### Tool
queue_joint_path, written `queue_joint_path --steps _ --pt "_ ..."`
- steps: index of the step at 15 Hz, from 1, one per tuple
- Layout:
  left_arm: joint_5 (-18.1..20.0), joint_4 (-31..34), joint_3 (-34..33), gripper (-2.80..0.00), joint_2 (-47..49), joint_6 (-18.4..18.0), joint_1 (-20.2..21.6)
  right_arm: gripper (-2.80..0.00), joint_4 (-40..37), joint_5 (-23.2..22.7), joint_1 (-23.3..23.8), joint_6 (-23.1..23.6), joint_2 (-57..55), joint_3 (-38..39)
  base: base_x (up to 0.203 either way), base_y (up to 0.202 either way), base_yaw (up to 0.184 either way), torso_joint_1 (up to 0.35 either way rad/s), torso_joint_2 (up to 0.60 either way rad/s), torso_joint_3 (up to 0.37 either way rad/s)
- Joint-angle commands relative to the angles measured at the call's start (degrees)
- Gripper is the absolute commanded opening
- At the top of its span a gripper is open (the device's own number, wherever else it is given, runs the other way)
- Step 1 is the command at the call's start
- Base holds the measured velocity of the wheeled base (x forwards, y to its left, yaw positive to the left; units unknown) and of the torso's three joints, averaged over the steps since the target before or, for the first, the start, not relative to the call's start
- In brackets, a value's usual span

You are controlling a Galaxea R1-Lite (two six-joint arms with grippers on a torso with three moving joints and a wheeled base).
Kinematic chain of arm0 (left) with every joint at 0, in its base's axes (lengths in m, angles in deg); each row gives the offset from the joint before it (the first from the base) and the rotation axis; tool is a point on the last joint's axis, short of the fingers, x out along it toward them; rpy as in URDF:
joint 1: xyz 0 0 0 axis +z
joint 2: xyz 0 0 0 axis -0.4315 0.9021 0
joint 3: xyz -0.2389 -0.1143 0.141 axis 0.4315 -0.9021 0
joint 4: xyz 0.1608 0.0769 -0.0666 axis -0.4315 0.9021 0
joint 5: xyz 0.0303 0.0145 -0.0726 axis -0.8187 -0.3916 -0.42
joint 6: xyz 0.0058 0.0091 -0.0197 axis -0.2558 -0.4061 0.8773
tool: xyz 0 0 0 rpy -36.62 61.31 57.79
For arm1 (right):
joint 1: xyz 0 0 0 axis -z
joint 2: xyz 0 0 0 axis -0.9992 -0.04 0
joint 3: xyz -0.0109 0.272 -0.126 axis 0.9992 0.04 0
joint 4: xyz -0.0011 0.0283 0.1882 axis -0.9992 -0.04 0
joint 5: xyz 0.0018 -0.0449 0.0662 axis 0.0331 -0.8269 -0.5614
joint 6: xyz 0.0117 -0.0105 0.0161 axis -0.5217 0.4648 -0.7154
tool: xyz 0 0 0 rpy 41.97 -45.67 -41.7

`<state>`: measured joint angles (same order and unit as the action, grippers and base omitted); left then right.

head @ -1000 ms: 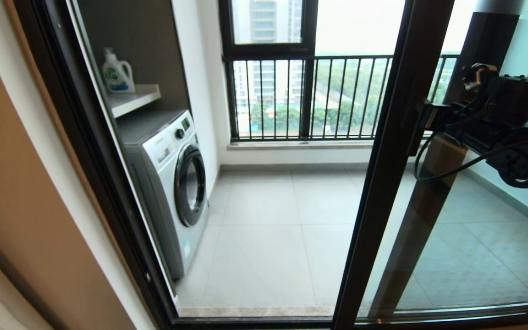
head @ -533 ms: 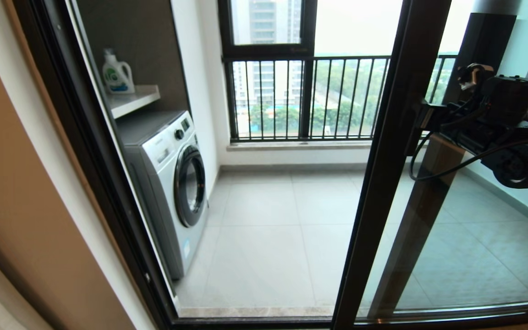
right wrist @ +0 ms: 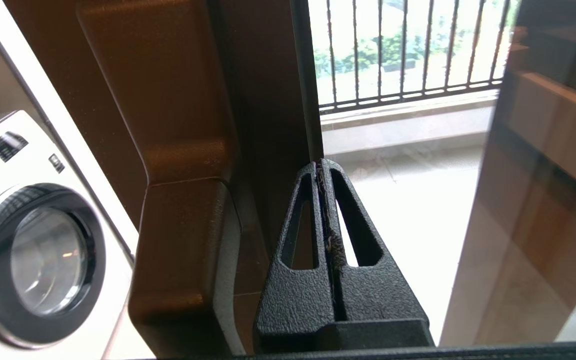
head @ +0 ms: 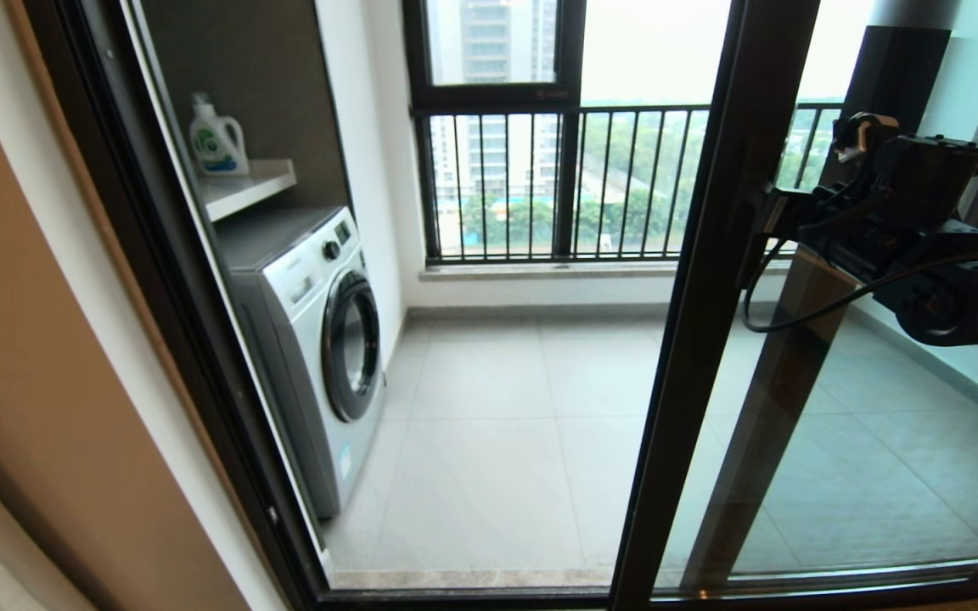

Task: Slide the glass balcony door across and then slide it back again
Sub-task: Close the slid door

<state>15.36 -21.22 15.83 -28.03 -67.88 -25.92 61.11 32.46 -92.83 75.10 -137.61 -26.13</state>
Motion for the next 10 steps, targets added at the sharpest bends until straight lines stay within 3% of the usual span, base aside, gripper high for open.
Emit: queue_joint_path --steps 1,10 --pt "0.0 0.01 0.0 -2.8 0.09 -0.02 0.0 -2.8 0.24 -0.09 -0.65 -0.01 -0.51 0.19 0.0 0.0 0.0 0.0 0.0 0.0" --pt "0.0 0.01 0.0 -2.8 0.09 0.03 0.0 -2.8 0.32 0.19 -6.41 -0.1 -1.89 0.3 0.0 0.0 0.0 0.0 0.0 0.0"
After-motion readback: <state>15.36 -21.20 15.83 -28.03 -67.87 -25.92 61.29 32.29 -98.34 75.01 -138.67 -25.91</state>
